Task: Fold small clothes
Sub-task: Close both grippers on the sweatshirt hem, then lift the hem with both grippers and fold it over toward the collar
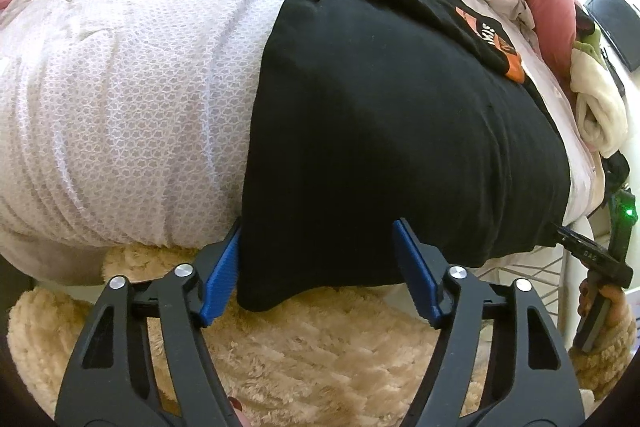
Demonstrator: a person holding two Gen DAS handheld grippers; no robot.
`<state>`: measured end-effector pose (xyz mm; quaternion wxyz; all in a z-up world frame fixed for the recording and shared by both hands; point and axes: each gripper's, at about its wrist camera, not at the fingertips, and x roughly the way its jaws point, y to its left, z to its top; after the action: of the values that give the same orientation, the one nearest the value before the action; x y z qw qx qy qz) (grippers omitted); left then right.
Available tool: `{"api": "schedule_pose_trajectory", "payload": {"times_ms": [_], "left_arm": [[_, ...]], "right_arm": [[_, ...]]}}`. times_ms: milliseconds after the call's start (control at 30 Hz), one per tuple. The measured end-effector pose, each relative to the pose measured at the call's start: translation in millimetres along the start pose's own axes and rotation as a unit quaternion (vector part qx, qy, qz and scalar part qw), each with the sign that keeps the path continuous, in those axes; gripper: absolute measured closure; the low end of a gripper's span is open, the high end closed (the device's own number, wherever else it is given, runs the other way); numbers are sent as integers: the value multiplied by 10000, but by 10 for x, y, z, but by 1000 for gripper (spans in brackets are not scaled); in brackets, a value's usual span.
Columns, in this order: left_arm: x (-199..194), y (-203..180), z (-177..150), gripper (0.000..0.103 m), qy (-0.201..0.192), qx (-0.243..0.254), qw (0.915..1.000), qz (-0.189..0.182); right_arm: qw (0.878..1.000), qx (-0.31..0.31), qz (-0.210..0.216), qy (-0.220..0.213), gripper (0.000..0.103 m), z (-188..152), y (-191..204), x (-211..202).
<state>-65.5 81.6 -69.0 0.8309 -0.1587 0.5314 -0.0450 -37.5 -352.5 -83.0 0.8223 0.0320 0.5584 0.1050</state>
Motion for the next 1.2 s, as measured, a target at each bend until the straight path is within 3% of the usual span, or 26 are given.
{"api": "schedule_pose_trajectory", "payload": {"times_ms": [67,200,267,400,467,567,867,1200], "left_arm": [[-15,35,-9,43,4,-73,10000,-65],[-38,81,-26,51,9,-134,9999,-70],[-47,100,-43,60,13,-139,9999,-50],[-56,193,-75,74,25,-328,9994,-73],[-69,215,-74,88,45,-351,9994,-62],[-114,225,-77,97,6,-416,9991,-102],[-598,184,93,100,-690,-510,9950,-507],[-897,155,497,100,-1246,-537,9882,-709]], "right_arm": [[9999,-2,92,48,49,-25,-28,35],[9990,-182,389,92,88,-54,30,2],[9985,-352,425,70,93,-53,73,-75],[9966,-387,719,-112,94,-10,81,-262],[9952,-314,891,-256,94,26,76,-343],[9923,-211,1126,-473,95,105,80,-458],[9834,-61,1522,-981,95,279,175,-725],[9636,622,1984,-1681,95,476,-76,-996]]}}
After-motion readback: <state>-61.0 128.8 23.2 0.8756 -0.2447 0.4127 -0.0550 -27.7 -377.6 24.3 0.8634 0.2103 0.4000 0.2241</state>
